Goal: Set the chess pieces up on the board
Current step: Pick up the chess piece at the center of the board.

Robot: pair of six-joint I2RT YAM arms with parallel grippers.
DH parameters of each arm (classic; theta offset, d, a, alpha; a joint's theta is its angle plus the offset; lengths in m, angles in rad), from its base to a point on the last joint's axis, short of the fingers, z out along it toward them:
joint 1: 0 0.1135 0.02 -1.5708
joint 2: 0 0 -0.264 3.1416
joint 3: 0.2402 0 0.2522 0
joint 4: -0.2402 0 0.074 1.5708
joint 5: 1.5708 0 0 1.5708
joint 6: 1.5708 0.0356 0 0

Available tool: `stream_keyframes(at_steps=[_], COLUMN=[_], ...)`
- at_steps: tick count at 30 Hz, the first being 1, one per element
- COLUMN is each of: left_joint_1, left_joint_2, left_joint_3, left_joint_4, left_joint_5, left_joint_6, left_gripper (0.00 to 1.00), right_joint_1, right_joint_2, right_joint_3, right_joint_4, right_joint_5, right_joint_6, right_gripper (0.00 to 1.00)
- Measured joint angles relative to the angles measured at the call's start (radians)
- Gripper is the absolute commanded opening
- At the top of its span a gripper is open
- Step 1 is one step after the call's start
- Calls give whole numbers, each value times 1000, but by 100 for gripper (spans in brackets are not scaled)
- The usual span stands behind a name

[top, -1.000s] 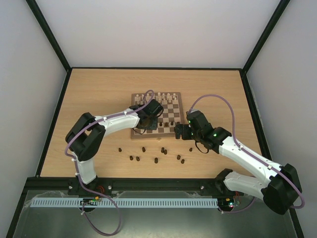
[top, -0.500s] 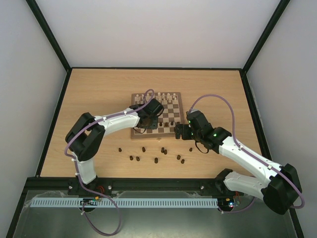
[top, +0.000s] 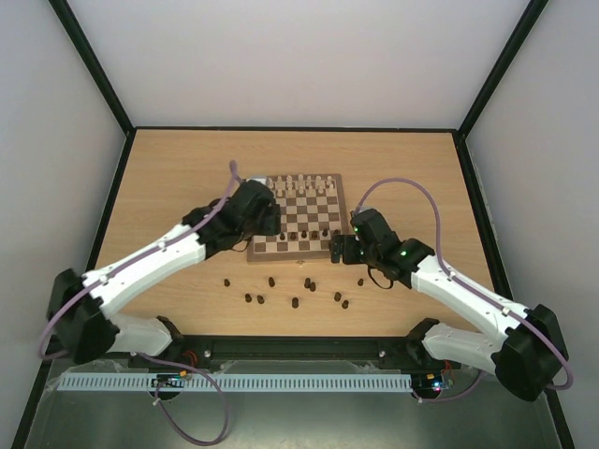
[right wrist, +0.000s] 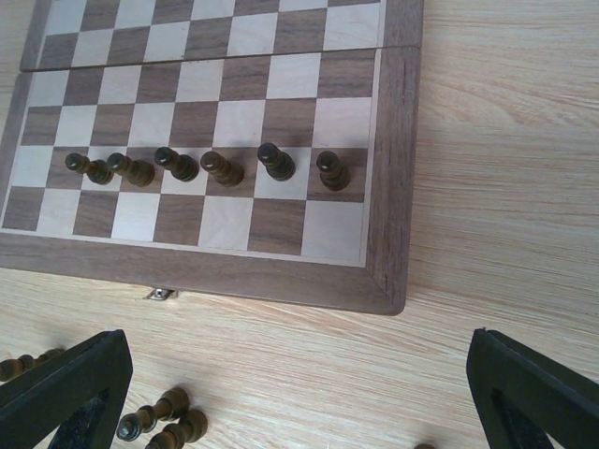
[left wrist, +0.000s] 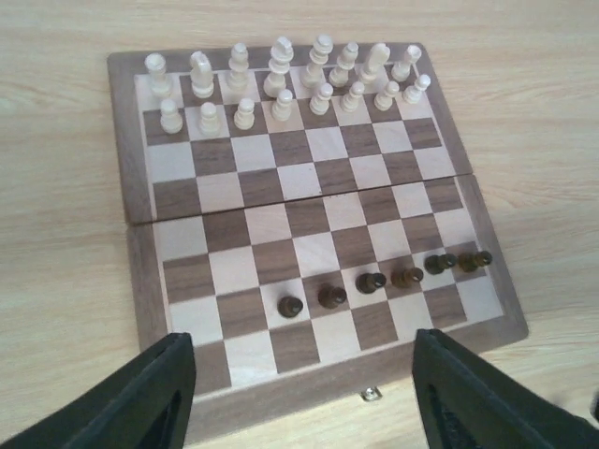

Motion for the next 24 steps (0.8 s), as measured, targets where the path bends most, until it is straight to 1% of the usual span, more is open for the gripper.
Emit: stream_keyframes(at_steps=[2, 5, 6, 7, 8, 12, 18, 20, 24], left_joint_1=[-2, -3, -3, -3, -2, -3, -18, -40, -145], left_joint_2=[-88, -177, -201, -227, -248, -332, -403, -430, -509], left_joint_3=[-66, -161, -189, -220, -240, -289, -302, -329, -396], left_joint_4=[18, 36, 37, 36, 33, 32, 32, 32, 14], left_joint_5=[-1, 3, 5, 6, 6, 39, 114, 126, 110], left_joint_6=[0, 1, -2, -6, -6, -2, 5, 5, -12], left_gripper=[76, 86, 90, 97, 99, 99, 99, 99, 99], right_joint_1=[0, 0, 0, 0, 0, 0, 0, 0, 0], right_joint_2=[5, 17, 23, 27, 30, 35, 43, 42, 35], right_joint_3=[0, 0, 0, 0, 0, 5, 51, 52, 46], right_joint_4=[0, 0, 0, 0, 0, -7, -39, -42, -56], right_joint_5=[-2, -11, -19, -26, -31, -69, -121, -145, -206], right_joint_6=[0, 0, 0, 1, 1, 1, 0, 0, 8], right_gripper=[99, 99, 99, 99, 99, 99, 99, 99, 99])
